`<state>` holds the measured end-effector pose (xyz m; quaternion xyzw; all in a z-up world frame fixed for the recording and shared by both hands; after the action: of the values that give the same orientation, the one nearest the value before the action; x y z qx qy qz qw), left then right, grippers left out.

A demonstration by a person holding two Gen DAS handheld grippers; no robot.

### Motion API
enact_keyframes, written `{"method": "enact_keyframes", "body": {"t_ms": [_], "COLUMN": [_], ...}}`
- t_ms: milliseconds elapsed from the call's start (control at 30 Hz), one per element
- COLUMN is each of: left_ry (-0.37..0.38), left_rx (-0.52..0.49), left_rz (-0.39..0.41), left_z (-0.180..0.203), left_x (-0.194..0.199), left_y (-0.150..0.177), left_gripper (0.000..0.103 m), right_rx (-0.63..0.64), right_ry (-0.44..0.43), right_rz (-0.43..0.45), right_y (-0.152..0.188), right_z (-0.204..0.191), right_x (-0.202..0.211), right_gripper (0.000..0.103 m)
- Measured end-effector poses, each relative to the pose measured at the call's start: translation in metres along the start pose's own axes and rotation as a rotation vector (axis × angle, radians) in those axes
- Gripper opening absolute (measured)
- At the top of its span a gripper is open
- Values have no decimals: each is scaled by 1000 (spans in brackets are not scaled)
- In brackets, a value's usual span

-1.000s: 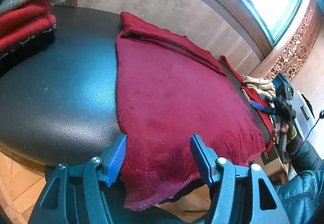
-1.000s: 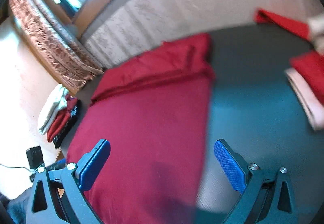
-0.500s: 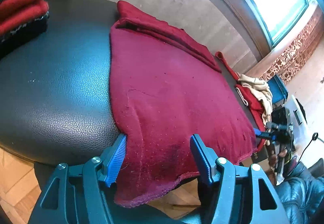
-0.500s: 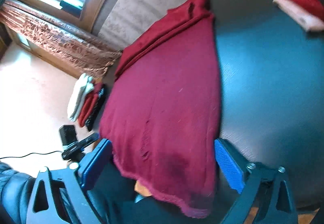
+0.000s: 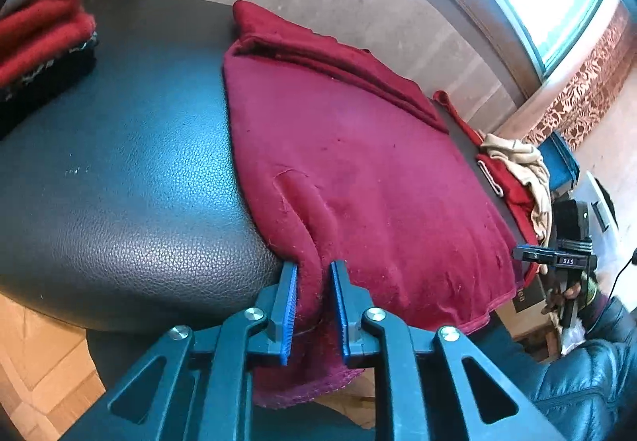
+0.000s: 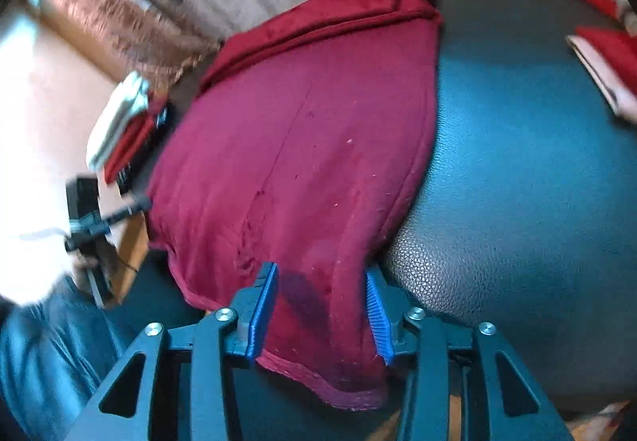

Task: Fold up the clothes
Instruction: 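Grasp the sweater hem with the left tool while the right tool grasps it too, then lift the hem with both tools and fold it toward the collar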

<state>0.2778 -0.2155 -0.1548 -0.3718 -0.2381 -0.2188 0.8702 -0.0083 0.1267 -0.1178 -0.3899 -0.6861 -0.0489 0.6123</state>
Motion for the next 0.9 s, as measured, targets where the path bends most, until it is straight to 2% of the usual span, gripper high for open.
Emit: {"method": "enact_keyframes", "body": {"t_ms": [100, 167, 233, 300, 433, 533, 700, 767, 900], "left_ry": [-8, -2, 3, 25, 156, 224, 347, 364, 340], "left_rx": [-8, 0, 22, 48, 80, 86, 97, 89, 46], "left_rz": [-4, -5, -7, 0, 73, 123, 257, 295, 328], "left_z": [2, 1, 0, -2, 2, 5, 4, 3, 1], "left_x": [-1, -1, 1, 5, 25, 39, 56, 57, 50], "left_y": [-1, -1, -4, -8, -23, -39, -81, -100, -143], "left_gripper": [20, 20, 15, 13, 11, 7, 0, 0, 0], "right_rx": [10, 16, -12, -56, -154, -207, -269, -279, -282], "right_ry": [24, 50, 38, -5, -143, -237, -337, -348, -338], "right_rz": [-52, -58, -53, -42, 44, 108, 197, 228, 280], "right_y": [-9, -11, -9, -7, -15, -28, -56, -71, -111], "right_z": [-2, -3, 0, 3, 8, 10, 12, 12, 12], "right_x": [-3, -3, -3, -3, 8, 18, 30, 30, 24], "right_gripper": [44, 33, 10, 9, 9, 9, 9, 9, 9]}}
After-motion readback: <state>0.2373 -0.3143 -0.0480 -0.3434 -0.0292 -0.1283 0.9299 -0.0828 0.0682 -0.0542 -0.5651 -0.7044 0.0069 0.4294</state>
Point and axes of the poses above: each gripper's, at about its wrist camera, not at the fingertips, and x roughly against the way its jaws point, z to its right, y to its underside, the point moved 1 cm from there along -x, roughly the way its jaws point, and after that the axes turned 14 degrees about y, right-handed, at the moved point
